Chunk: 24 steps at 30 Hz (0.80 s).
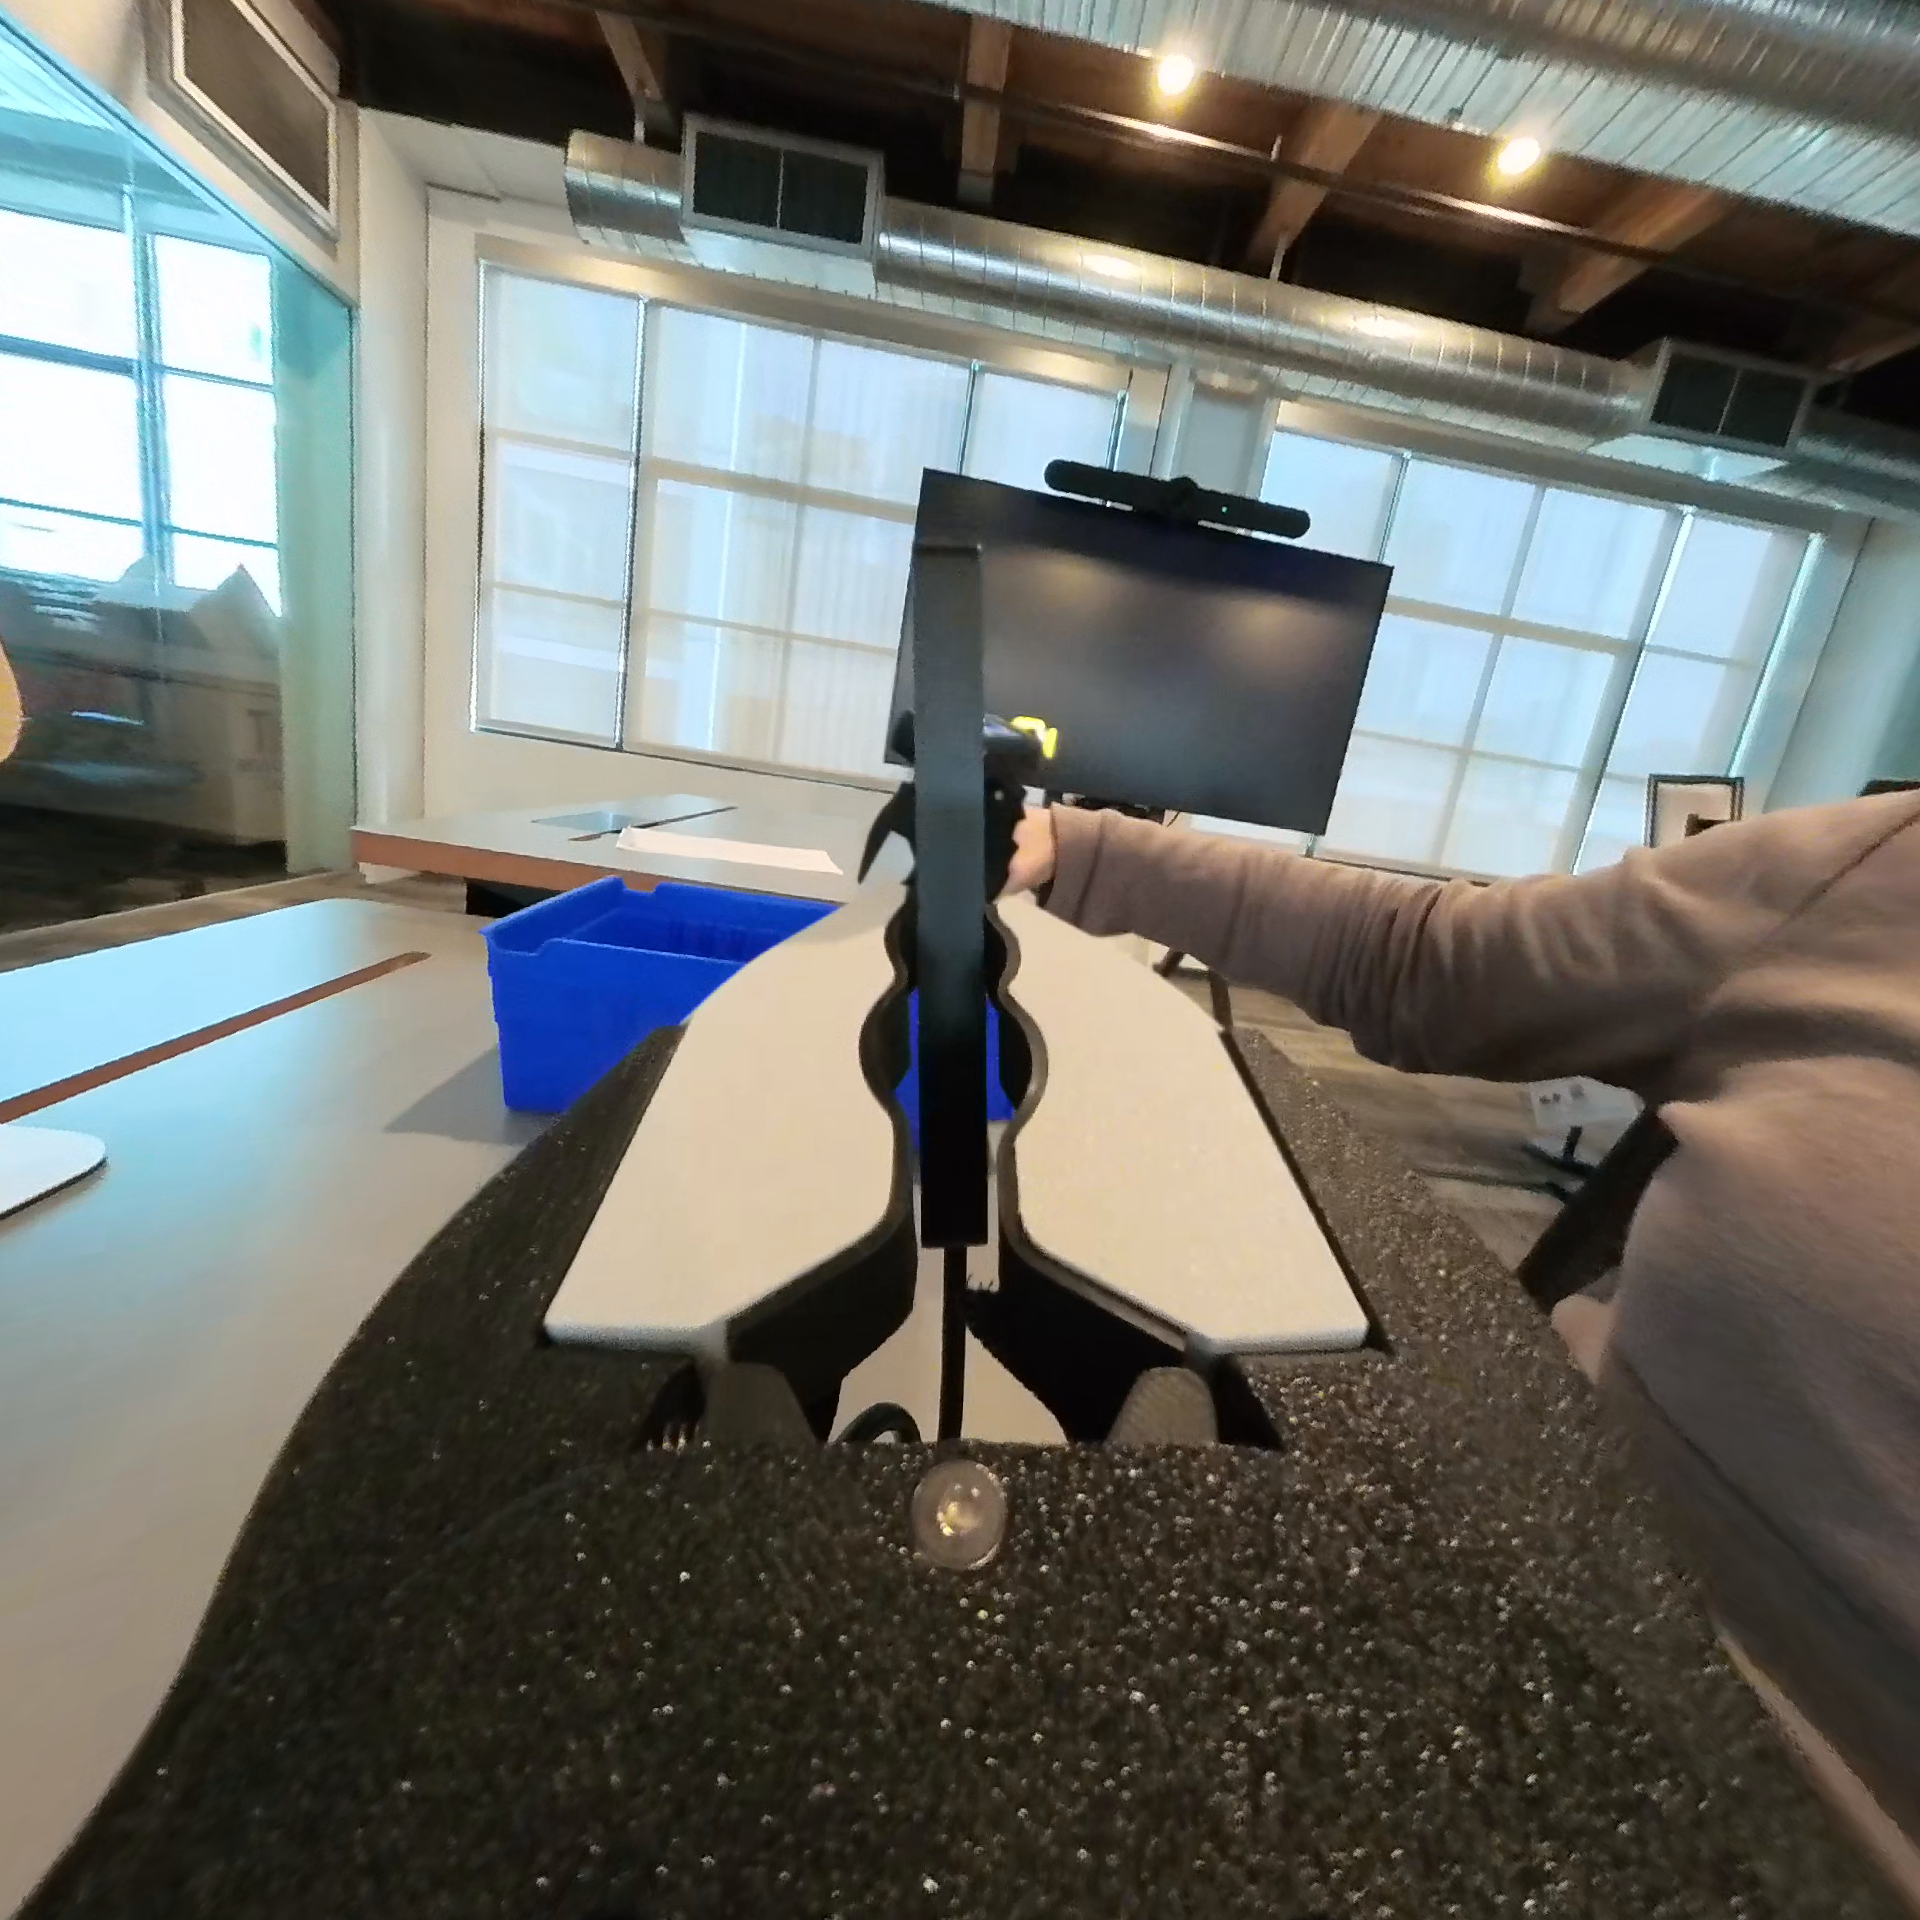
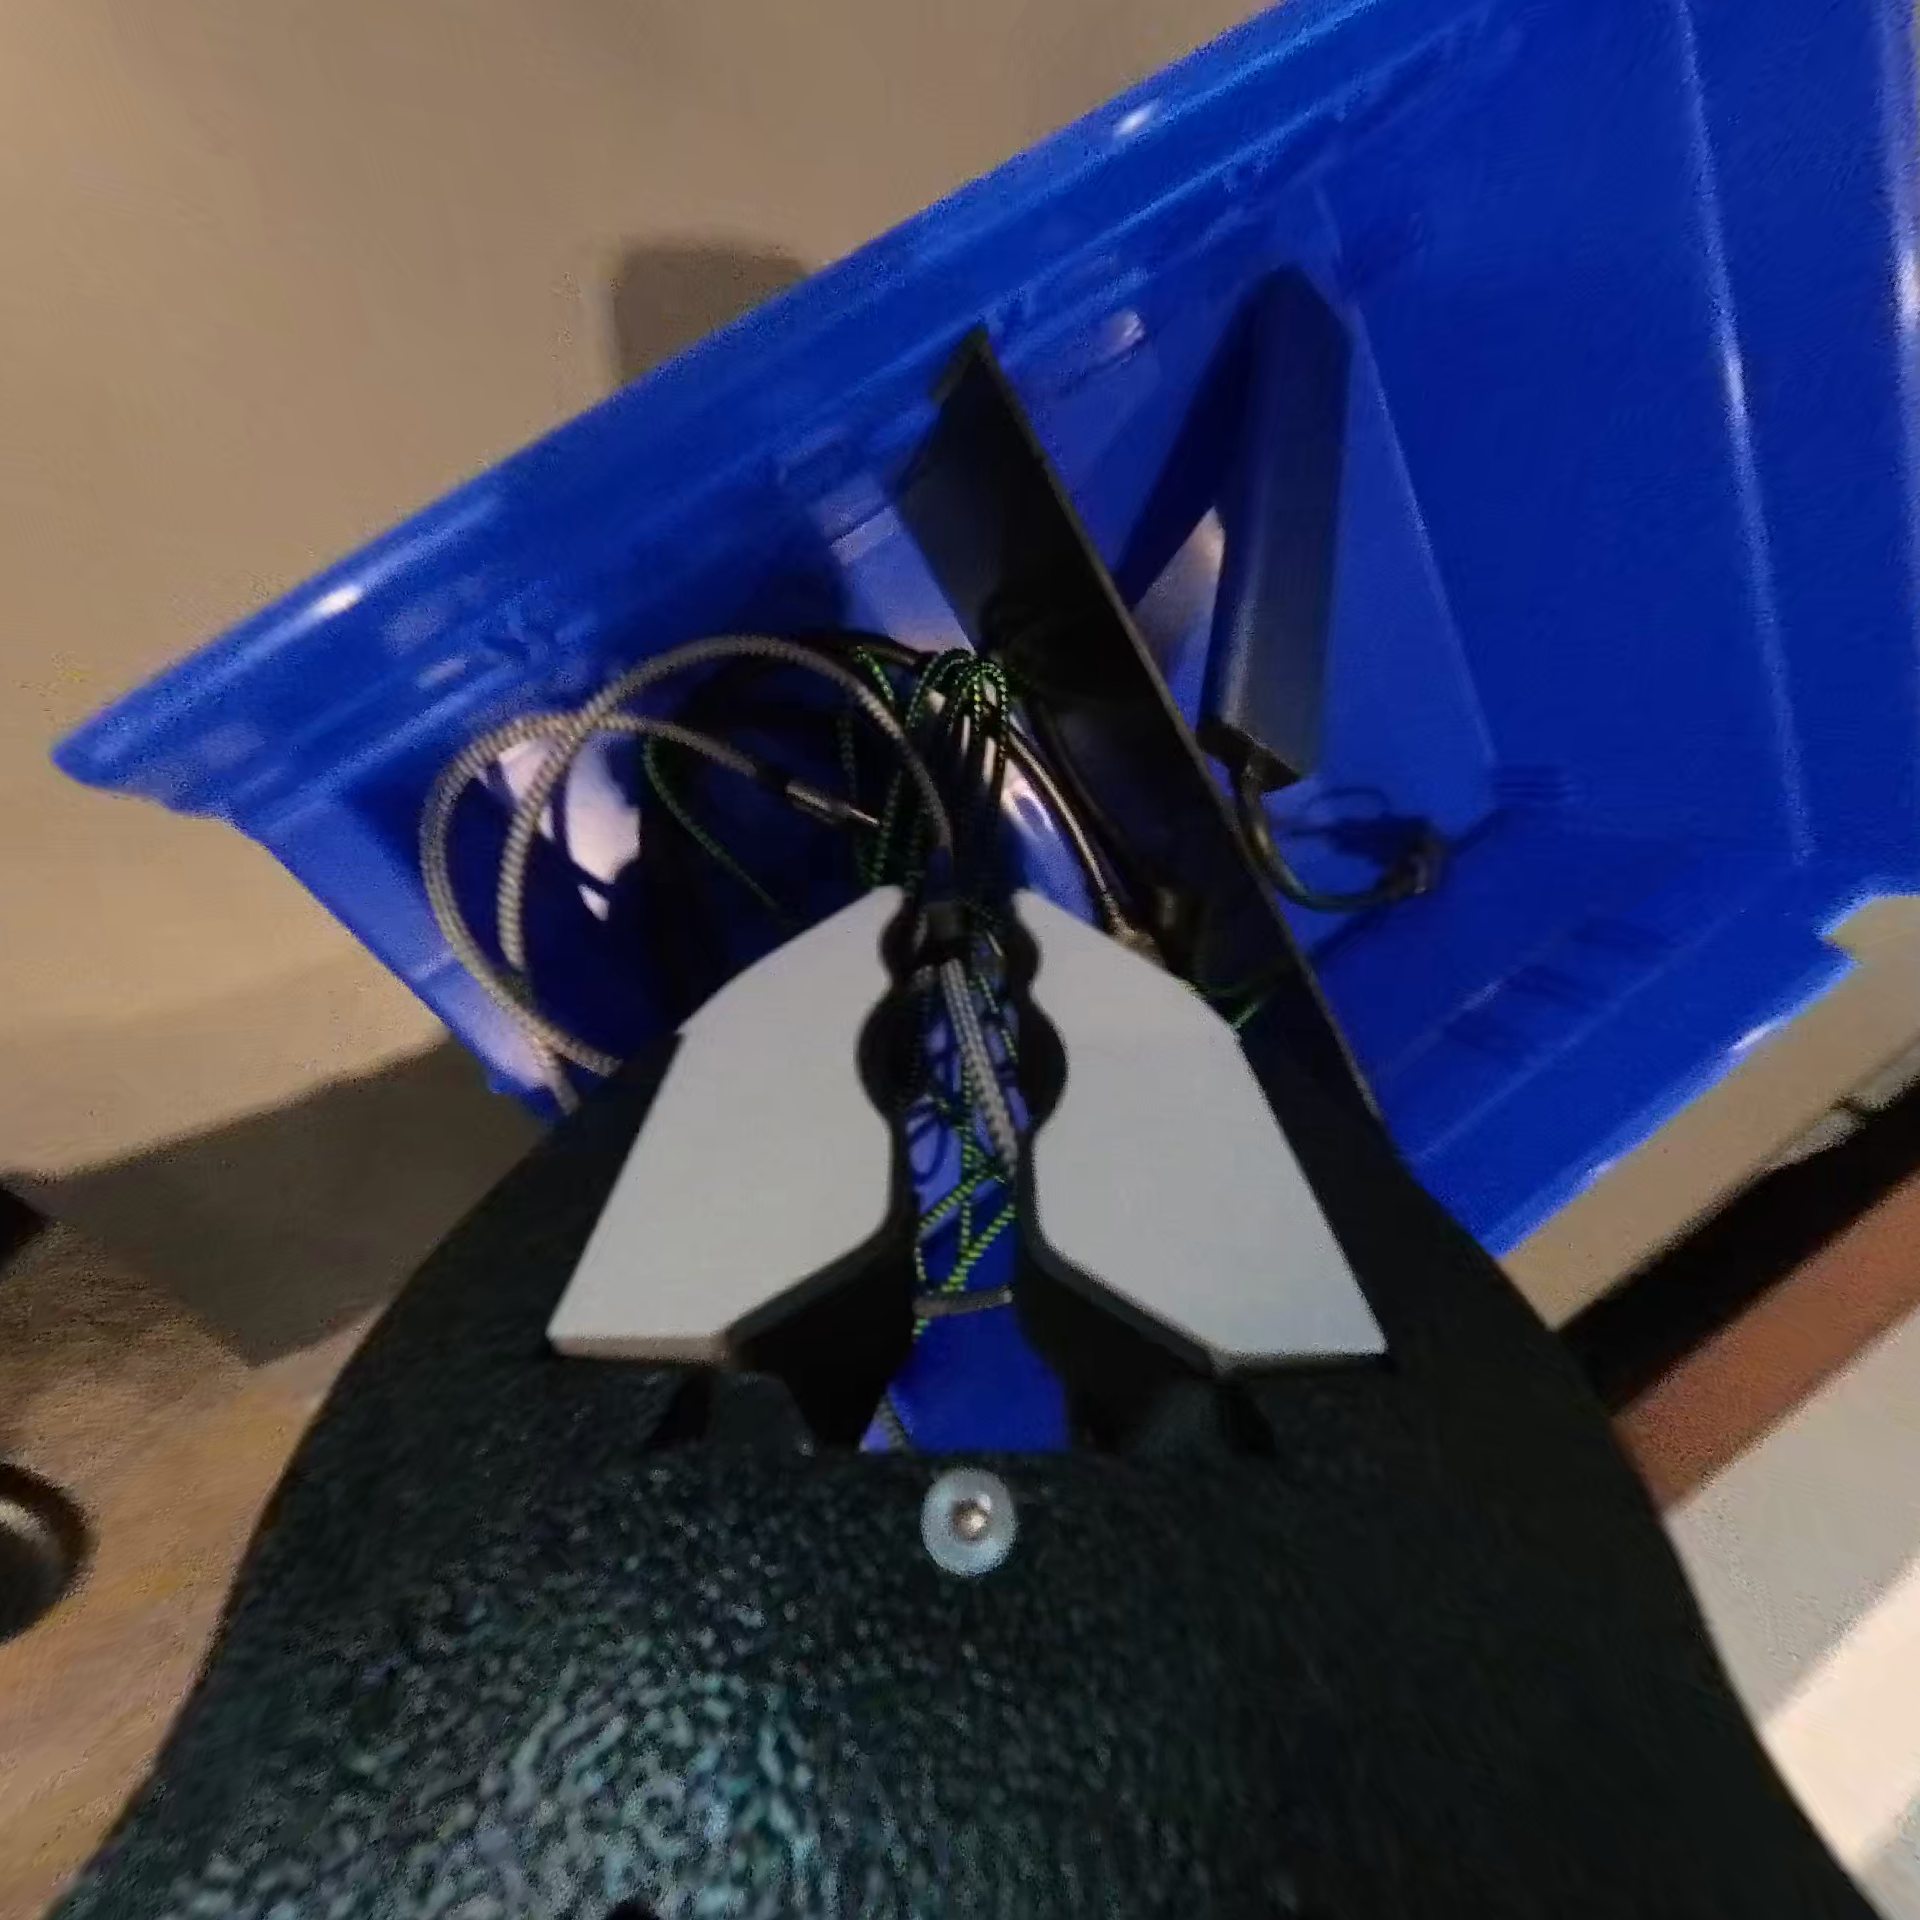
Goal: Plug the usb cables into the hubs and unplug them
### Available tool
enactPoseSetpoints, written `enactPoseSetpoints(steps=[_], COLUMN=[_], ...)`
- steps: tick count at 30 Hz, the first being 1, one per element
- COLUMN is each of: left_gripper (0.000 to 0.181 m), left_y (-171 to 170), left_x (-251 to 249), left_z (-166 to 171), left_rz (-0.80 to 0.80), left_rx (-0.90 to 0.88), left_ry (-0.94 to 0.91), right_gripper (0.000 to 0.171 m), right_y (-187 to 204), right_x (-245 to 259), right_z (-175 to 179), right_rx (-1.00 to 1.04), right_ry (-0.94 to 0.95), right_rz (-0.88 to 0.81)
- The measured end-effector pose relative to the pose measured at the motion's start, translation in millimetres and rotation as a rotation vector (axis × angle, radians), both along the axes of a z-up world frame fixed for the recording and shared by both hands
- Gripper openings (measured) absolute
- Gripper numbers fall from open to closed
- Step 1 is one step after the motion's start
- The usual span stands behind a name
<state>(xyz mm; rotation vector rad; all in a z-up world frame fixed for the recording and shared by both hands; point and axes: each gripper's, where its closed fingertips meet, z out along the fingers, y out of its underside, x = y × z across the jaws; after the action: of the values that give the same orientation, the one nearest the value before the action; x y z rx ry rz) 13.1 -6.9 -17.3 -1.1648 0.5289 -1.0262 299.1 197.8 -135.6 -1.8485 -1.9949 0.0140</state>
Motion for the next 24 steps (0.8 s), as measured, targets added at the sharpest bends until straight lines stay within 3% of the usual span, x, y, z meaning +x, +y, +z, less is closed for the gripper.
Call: enactPoseSetpoints(steps=[1,3,6,9,11,16,18,21,23,24], left_gripper=[0.011,0.011,0.011,0.011,0.011,0.011,0.011,0.011,0.011,0.011], left_y=[0,1,2,4,4,5,3,-6,-10,-10], left_x=[2,4,8,11,14,29,36,51,58,60], left_z=[-1,-3,-5,-8,-11,-22,-27,-31,-35,-38], left_rz=[0.001,0.005,0.007,0.015,0.018,0.038,0.032,-0.026,-0.066,-0.074], left_rx=[-0.001,-0.001,-0.005,-0.01,-0.01,0.005,0.016,0.053,0.05,0.044], left_ry=[0.012,0.032,0.05,0.07,0.094,0.218,0.27,0.324,0.353,0.368], right_gripper=[0.027,0.038,0.05,0.062,0.067,0.044,0.048,0.051,0.04,0.027], right_y=[-1,-1,13,10,-17,-129,-168,-197,-211,-216], right_x=[-1,-2,0,-23,-58,-160,-191,-223,-234,-237], right_z=[0,6,30,80,117,155,148,134,126,121], right_rx=[-0.046,-0.109,-0.033,-0.015,-0.074,-0.064,-0.058,-0.075,-0.14,-0.174], right_ry=[0.015,0.044,0.101,0.322,0.512,0.71,0.688,0.638,0.611,0.593], right_rz=[-0.033,-0.077,-0.122,-0.143,-0.084,0.288,0.388,0.441,0.483,0.502])
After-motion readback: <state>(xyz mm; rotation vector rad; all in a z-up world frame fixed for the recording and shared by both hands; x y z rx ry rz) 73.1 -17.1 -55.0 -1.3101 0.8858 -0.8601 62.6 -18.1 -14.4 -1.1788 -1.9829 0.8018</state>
